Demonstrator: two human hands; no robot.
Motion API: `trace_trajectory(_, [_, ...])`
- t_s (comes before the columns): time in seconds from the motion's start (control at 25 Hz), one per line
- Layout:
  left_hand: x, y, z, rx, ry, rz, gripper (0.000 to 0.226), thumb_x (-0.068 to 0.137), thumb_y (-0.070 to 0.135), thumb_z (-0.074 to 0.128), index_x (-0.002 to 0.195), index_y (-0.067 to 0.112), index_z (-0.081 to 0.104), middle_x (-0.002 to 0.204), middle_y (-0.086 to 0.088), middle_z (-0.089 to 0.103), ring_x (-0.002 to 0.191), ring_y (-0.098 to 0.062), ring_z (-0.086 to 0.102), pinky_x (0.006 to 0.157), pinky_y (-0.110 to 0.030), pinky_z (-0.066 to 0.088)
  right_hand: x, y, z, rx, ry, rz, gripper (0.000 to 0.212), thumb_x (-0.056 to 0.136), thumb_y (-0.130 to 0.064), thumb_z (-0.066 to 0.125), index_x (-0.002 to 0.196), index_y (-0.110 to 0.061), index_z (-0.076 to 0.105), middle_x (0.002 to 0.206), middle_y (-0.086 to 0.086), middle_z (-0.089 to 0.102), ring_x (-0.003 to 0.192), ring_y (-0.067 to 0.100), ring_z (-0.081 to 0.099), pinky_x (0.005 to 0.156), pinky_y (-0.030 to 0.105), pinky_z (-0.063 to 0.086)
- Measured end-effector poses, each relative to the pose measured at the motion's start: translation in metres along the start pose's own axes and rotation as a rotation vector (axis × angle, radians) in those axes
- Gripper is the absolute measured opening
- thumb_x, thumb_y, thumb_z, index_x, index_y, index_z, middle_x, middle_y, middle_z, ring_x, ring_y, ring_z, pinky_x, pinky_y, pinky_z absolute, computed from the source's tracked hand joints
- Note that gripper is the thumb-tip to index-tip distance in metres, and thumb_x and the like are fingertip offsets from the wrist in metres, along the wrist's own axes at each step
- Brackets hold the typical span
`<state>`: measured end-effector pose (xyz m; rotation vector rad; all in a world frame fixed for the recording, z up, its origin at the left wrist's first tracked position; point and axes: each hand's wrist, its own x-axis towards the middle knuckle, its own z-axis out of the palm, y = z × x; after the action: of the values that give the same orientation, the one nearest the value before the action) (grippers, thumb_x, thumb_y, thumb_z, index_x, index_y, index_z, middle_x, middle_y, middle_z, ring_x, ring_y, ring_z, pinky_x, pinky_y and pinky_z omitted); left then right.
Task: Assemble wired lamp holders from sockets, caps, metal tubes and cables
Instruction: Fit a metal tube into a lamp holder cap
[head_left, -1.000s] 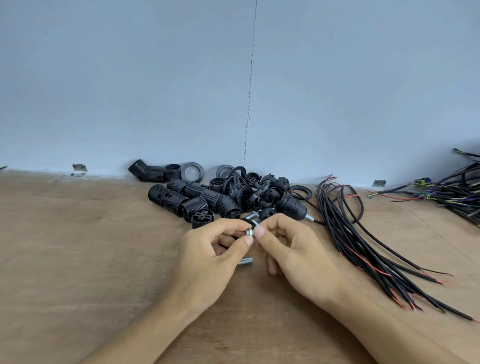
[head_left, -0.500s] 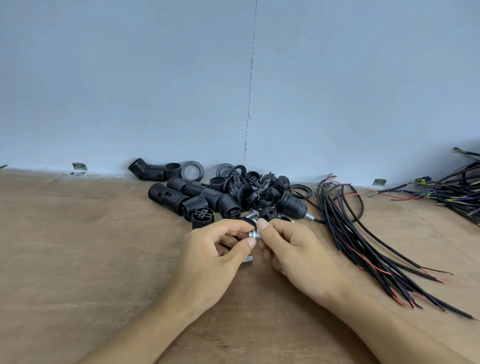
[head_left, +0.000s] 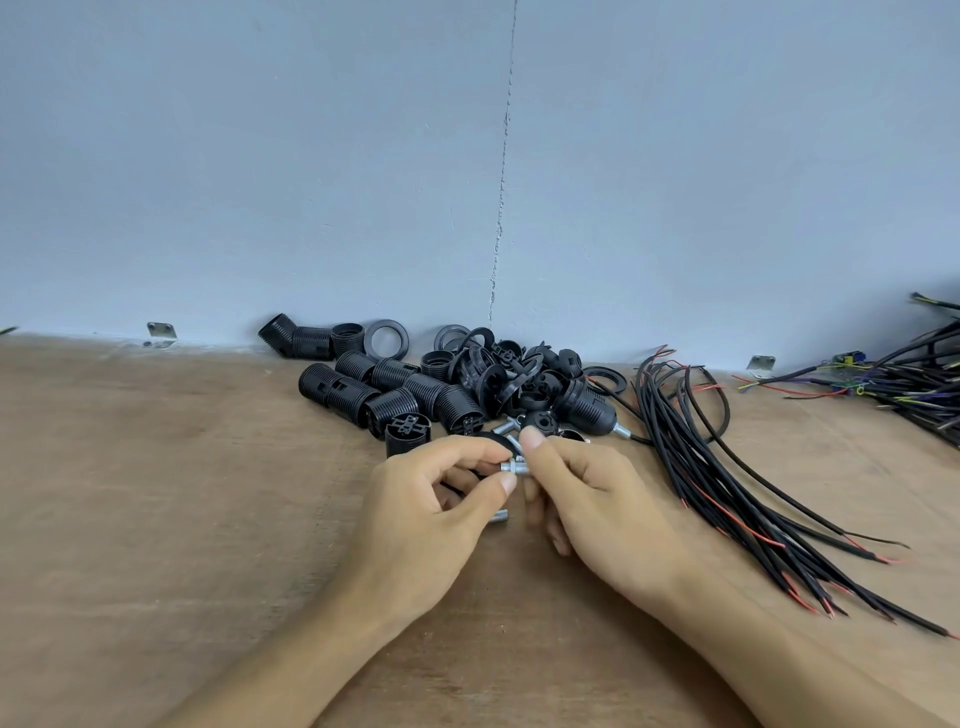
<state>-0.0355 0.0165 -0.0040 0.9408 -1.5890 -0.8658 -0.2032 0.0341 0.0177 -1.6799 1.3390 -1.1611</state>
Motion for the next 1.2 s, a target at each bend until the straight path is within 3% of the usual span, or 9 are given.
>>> trace_trajectory(0.12, [0.0, 0.0, 0.0, 0.002, 0.016, -0.002, 0.018, 0.08, 0.028, 0.073, 0.095, 0.036, 0.079, 0.09, 0.012, 0.076, 0.082, -0.009, 0.071, 0.068, -0.015, 0.054, 0.001, 0.001, 0.0, 0.009, 0.054, 0.018, 0.064, 0.102, -0.06, 0.034, 0.071, -0.011, 0.061, 0.052, -0.003, 0.06, 0.045, 0.014, 0.05, 0.048, 0.02, 0.041])
trace_trajectory(0.32, [0.0, 0.004, 0.0, 0.026, -0.004, 0.027, 0.019, 0.081, 0.027, 0.072, 0.095, 0.04, 0.077, 0.087, 0.014, 0.076, 0.08, -0.007, 0.071, 0.068, -0.023, 0.058, 0.001, 0.005, -0.003, 0.063, -0.038, -0.08, 0.023, 0.093, -0.048, 0.059, 0.086, -0.027, 0.066, 0.076, 0.007, 0.068, 0.048, 0.015, 0.052, 0.05, 0.02, 0.041])
trace_trajectory(0.44, [0.0, 0.005, 0.0, 0.033, -0.009, 0.03, 0.026, 0.078, 0.028, 0.073, 0.099, 0.044, 0.073, 0.088, 0.016, 0.075, 0.073, -0.007, 0.069, 0.065, -0.02, 0.055, 0.003, 0.008, -0.004, 0.09, -0.056, -0.081, 0.017, 0.097, -0.037, 0.063, 0.086, -0.024, 0.069, 0.076, 0.004, 0.069, 0.047, 0.016, 0.052, 0.049, 0.018, 0.04])
trace_trajectory(0.56, [0.005, 0.002, -0.004, 0.09, 0.133, 0.032, 0.034, 0.075, 0.029, 0.071, 0.106, 0.042, 0.067, 0.089, 0.019, 0.069, 0.058, -0.006, 0.058, 0.06, -0.013, 0.046, 0.006, 0.01, -0.005, 0.167, -0.007, -0.025, 0.012, 0.096, -0.029, 0.066, 0.089, -0.02, 0.07, 0.079, 0.004, 0.072, 0.048, 0.016, 0.052, 0.048, 0.019, 0.04])
trace_trajectory(0.72, [0.015, -0.003, -0.024, 0.23, 0.327, -0.036, 0.026, 0.066, 0.027, 0.062, 0.09, 0.037, 0.061, 0.083, 0.011, 0.059, 0.06, -0.011, 0.051, 0.059, -0.014, 0.04, 0.011, 0.013, -0.007, 0.269, 0.03, 0.047, 0.011, 0.092, -0.023, 0.07, 0.092, -0.013, 0.071, 0.083, 0.008, 0.074, 0.049, 0.014, 0.053, 0.047, 0.02, 0.041])
trace_trajectory(0.84, [0.016, -0.005, -0.026, 0.374, 0.244, -0.084, 0.021, 0.063, 0.037, 0.062, 0.083, 0.034, 0.058, 0.084, 0.01, 0.055, 0.069, -0.011, 0.053, 0.065, -0.027, 0.042, 0.011, 0.013, -0.008, 0.301, 0.037, 0.066, 0.008, 0.093, -0.02, 0.069, 0.095, -0.013, 0.072, 0.086, 0.007, 0.075, 0.05, 0.013, 0.054, 0.048, 0.021, 0.041])
trace_trajectory(0.92, [0.012, -0.007, -0.021, 0.526, 0.183, -0.014, 0.024, 0.065, 0.048, 0.063, 0.085, 0.036, 0.057, 0.088, 0.015, 0.052, 0.077, -0.003, 0.053, 0.067, -0.029, 0.041, 0.011, 0.012, -0.008, 0.311, 0.034, 0.074, 0.008, 0.095, -0.017, 0.067, 0.099, -0.012, 0.072, 0.089, 0.008, 0.076, 0.051, 0.012, 0.055, 0.049, 0.021, 0.041])
trace_trajectory(1.04, [0.007, -0.01, -0.014, 0.714, 0.069, 0.071, 0.04, 0.073, 0.063, 0.066, 0.107, 0.041, 0.063, 0.1, 0.019, 0.046, 0.083, -0.003, 0.057, 0.07, -0.033, 0.052, 0.01, 0.012, -0.008, 0.306, 0.021, 0.075, 0.011, 0.096, -0.014, 0.064, 0.104, -0.012, 0.071, 0.093, 0.009, 0.077, 0.053, 0.013, 0.056, 0.05, 0.022, 0.042])
trace_trajectory(1.2, [0.008, -0.013, -0.014, 0.723, 0.047, 0.106, 0.032, 0.085, 0.042, 0.077, 0.115, 0.033, 0.071, 0.104, 0.018, 0.048, 0.074, -0.005, 0.057, 0.069, -0.036, 0.055, 0.01, 0.012, -0.008, 0.292, 0.017, 0.066, 0.011, 0.095, -0.014, 0.066, 0.105, -0.012, 0.068, 0.094, 0.01, 0.077, 0.053, 0.014, 0.056, 0.052, 0.024, 0.042])
